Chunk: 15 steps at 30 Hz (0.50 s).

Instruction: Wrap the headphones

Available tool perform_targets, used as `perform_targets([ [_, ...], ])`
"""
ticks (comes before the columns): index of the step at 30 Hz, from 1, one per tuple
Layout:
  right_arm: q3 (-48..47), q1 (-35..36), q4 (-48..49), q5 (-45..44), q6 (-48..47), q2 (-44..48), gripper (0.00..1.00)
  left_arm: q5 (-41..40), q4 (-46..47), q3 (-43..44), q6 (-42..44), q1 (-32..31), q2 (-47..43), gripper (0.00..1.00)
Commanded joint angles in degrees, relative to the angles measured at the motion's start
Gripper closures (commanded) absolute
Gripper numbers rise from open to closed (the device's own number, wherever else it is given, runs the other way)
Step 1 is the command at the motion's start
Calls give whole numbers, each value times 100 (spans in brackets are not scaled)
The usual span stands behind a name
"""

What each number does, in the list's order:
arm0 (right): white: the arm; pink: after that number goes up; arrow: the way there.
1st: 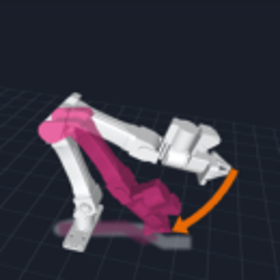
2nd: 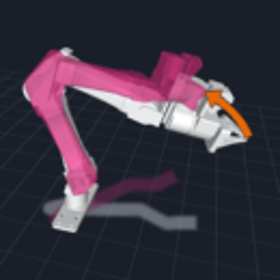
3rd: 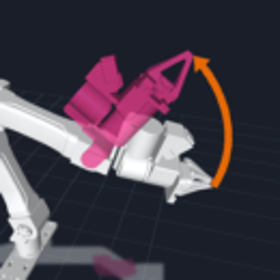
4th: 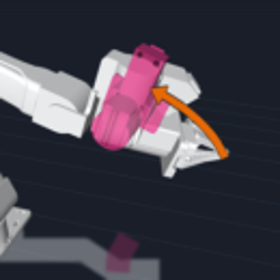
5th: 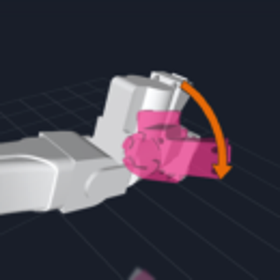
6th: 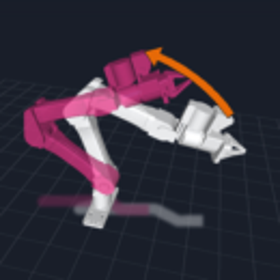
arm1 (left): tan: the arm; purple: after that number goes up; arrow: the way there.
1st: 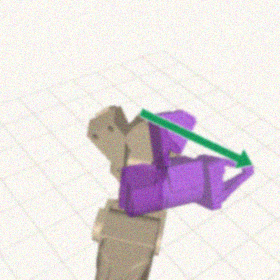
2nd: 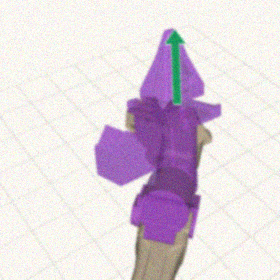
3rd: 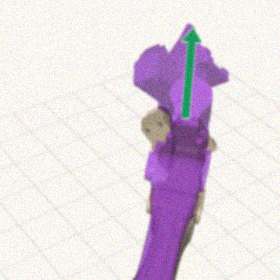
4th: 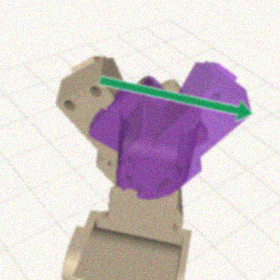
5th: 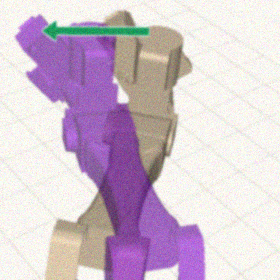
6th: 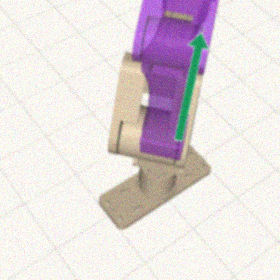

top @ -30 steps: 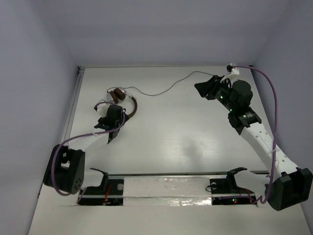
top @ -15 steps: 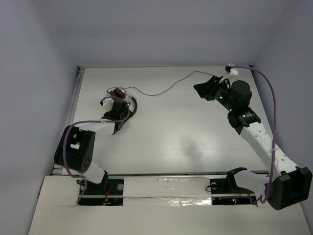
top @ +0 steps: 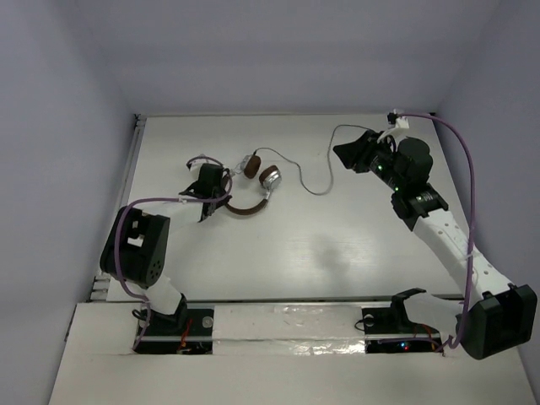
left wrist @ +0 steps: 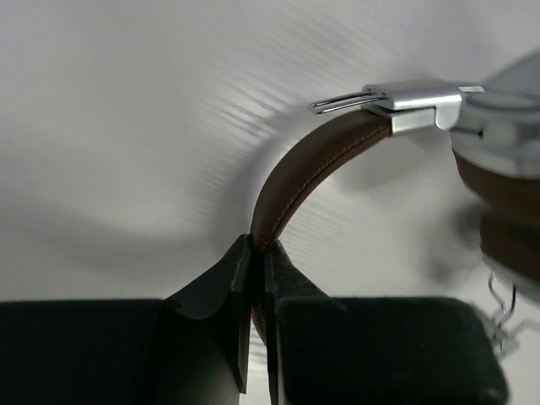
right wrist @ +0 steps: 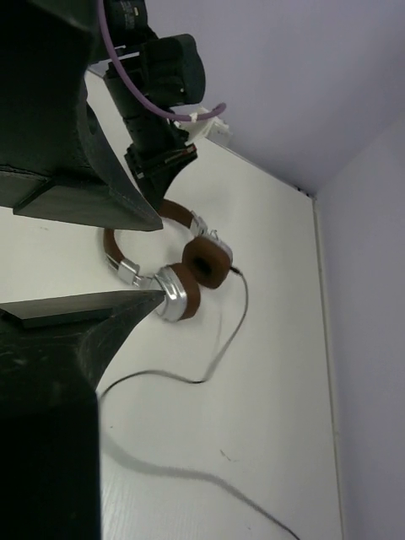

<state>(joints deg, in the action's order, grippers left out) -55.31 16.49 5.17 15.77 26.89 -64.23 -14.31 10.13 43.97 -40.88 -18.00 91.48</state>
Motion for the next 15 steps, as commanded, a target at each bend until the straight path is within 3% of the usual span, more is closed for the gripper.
perform_targets([
  [1, 38, -6, 450, 93, 96, -98, 60, 955, -387, 690, 967, -142, 334, 100],
  [2, 20, -6, 406, 41, 105, -177, 60, 895, -598, 910, 1438, -238, 466, 100],
  [4, -50, -6, 248, -152, 105, -222, 60, 370, -1336, 1447, 1592, -406, 748, 100],
  [7, -59, -6, 230, -188, 114, -231, 60, 359, -1478, 1781, 1777, -459, 880, 100],
  [10, -50, -6, 195, -206, 106, -152, 60, 60, -1724, 2334, 1952, -459, 1108, 80],
  [11, -50, -6, 178, -284, 71, -125, 60, 7, -1795, 2466, 1996, -459, 1170, 64],
  [12, -50, -6, 143, -311, 53, -99, 60, -80, -1926, 2685, 2023, -459, 1231, 57],
  [15, -50, -6, 133, -347, 18, -55, 60, -21, -1797, 2601, 1892, -459, 979, 43],
])
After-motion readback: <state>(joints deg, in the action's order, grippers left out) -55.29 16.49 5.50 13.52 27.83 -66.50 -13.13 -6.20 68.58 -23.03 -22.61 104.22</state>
